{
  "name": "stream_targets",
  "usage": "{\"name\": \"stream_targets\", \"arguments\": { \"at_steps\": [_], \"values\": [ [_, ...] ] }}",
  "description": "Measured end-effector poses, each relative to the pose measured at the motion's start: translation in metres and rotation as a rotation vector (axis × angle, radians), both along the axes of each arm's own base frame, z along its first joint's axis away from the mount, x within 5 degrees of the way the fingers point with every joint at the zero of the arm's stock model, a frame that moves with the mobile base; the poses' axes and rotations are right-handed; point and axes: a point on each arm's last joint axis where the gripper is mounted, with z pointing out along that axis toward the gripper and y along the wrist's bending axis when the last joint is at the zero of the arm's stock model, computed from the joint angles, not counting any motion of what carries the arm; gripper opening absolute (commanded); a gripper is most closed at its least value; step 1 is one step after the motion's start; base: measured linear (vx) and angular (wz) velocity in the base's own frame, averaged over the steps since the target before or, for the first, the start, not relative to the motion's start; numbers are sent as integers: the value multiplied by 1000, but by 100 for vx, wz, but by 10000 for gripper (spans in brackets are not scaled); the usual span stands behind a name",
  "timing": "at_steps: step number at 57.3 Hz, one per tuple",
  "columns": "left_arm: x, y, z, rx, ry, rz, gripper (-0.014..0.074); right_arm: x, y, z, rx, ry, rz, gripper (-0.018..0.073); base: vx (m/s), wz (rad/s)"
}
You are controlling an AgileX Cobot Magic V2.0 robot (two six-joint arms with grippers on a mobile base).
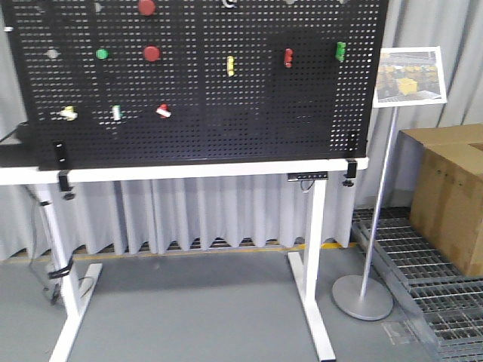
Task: Rotate knob clockwise with right arm
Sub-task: 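Drive the base toward the black pegboard with both arms stowed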
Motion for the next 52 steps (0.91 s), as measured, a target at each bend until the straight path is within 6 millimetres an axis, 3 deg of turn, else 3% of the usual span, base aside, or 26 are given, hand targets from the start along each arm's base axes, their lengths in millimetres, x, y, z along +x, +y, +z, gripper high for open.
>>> {"name": "stream_targets", "arguments": {
  "at_steps": [14,52],
  "values": [
    [0,0,0,0,0,0,-6,0,0,0,0,0,0,-9,29,2],
    [0,0,0,0,0,0,-6,0,0,0,0,0,0,-9,36,32]
  ]
}}
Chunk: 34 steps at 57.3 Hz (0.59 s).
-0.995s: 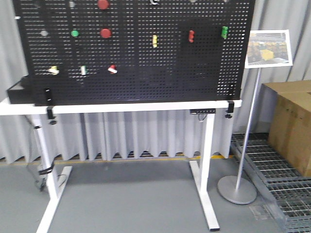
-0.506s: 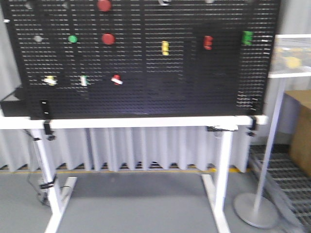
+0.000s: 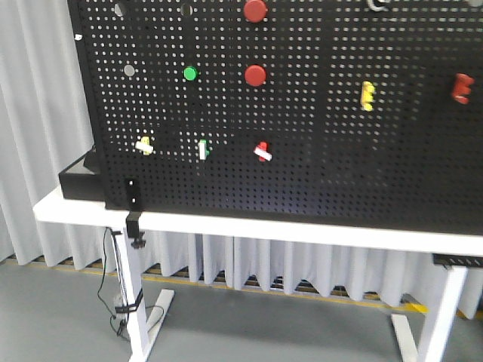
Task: Rotate knob clockwise with right arm
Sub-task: 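Drive the base toward the black pegboard with both arms stowed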
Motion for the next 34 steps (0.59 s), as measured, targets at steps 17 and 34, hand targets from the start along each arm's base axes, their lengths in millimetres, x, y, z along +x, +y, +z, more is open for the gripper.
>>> {"name": "stream_targets", "arguments": {
  "at_steps": [17,34],
  "values": [
    [0,0,0,0,0,0,-6,0,0,0,0,0,0,-9,43,-10],
    [0,0,0,0,0,0,-6,0,0,0,0,0,0,-9,38,-22]
  ]
}}
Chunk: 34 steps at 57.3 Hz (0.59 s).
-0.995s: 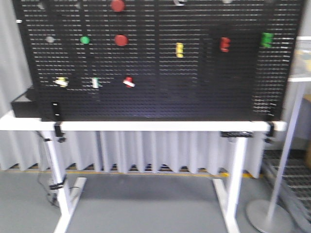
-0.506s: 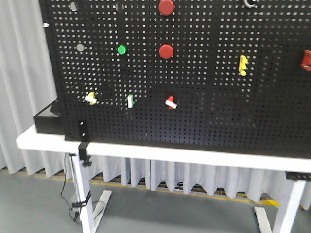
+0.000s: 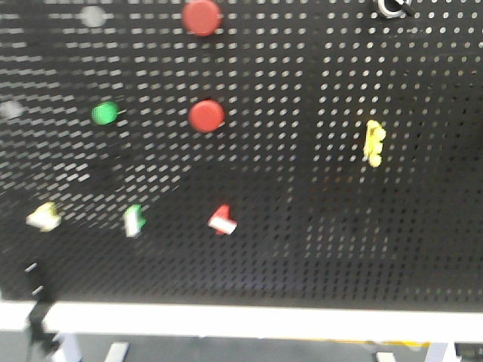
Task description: Rotate knob clockwise with right arm
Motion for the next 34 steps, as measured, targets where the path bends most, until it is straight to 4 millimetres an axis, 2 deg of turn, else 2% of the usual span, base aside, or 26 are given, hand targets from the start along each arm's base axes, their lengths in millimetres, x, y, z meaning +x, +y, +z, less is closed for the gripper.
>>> {"name": "stream_targets", "arguments": {
  "at_steps": [16,34],
  "values": [
    [0,0,0,0,0,0,-6,0,0,0,0,0,0,-9,26,-18],
    [0,0,0,0,0,0,-6,0,0,0,0,0,0,-9,10,-7]
  ]
}}
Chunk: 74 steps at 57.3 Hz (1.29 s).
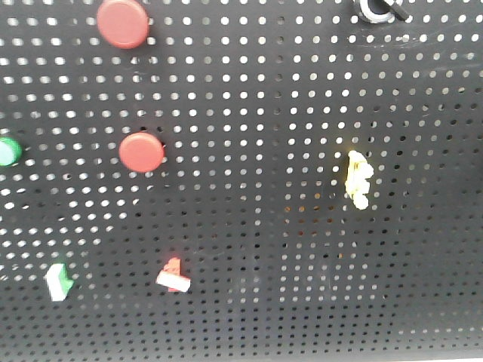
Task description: Rotate knob clockwise with right arm
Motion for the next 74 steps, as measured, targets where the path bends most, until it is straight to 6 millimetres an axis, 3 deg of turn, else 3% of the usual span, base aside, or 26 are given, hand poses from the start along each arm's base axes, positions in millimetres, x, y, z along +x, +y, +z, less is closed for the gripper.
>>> {"name": "stream_targets", "arguments": {
  "at_steps": [36,55,74],
  "values": [
    [0,0,0,0,0,0,-6,1,0,3,1,-31,2,-9,1,-1],
    [0,0,0,0,0,0,-6,2,3,48,70,-529,31,-9,0,0],
    [0,0,0,0,0,0,-6,-10,2,81,141,-881,46,-9,0,0]
  ]
}}
